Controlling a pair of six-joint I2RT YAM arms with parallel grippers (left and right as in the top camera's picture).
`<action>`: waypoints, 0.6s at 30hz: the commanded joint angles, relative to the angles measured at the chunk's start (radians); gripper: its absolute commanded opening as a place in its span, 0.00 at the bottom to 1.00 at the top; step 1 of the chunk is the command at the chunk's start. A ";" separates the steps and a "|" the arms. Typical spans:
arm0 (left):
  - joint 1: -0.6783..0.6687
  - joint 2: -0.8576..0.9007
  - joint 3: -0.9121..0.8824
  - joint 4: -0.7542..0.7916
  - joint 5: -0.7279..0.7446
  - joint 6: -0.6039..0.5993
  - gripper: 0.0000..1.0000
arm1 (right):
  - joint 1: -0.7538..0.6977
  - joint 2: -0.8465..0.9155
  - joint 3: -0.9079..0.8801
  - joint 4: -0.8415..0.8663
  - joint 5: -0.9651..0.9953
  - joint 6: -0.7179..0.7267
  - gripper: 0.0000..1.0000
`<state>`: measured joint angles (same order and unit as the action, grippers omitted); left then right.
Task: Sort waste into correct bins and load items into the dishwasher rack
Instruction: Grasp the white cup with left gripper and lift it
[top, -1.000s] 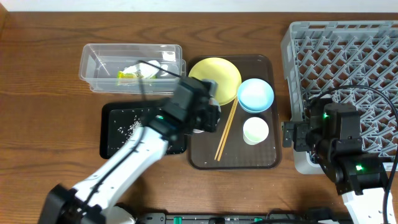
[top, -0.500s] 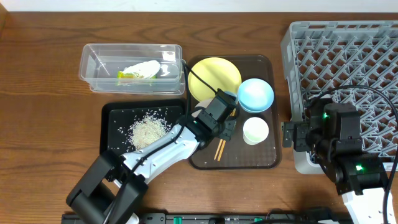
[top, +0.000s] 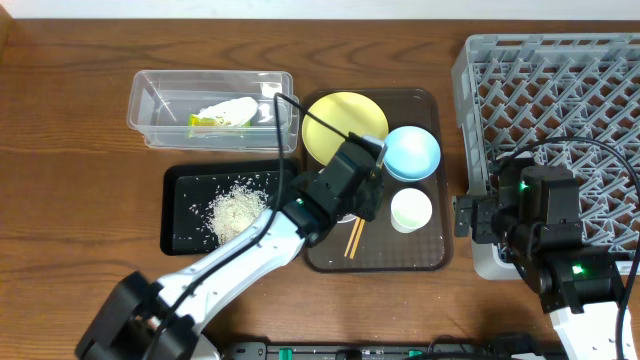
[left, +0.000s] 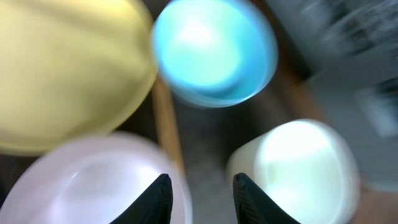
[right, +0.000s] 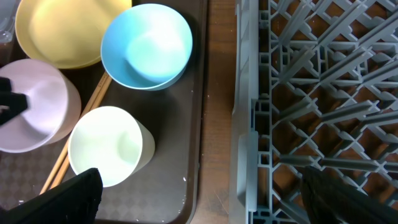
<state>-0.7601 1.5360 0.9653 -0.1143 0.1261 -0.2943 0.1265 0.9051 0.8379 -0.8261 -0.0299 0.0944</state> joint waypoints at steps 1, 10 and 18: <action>0.001 -0.017 0.012 0.025 0.119 0.002 0.37 | -0.002 -0.003 0.018 -0.001 -0.004 -0.013 0.99; -0.037 0.088 0.012 0.032 0.136 -0.039 0.41 | -0.002 -0.003 0.018 -0.002 -0.004 -0.013 0.99; -0.064 0.208 0.012 0.075 0.136 -0.077 0.29 | -0.002 -0.003 0.018 -0.002 -0.004 -0.013 0.99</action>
<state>-0.8200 1.7210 0.9657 -0.0441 0.2562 -0.3634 0.1265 0.9051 0.8379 -0.8261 -0.0299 0.0944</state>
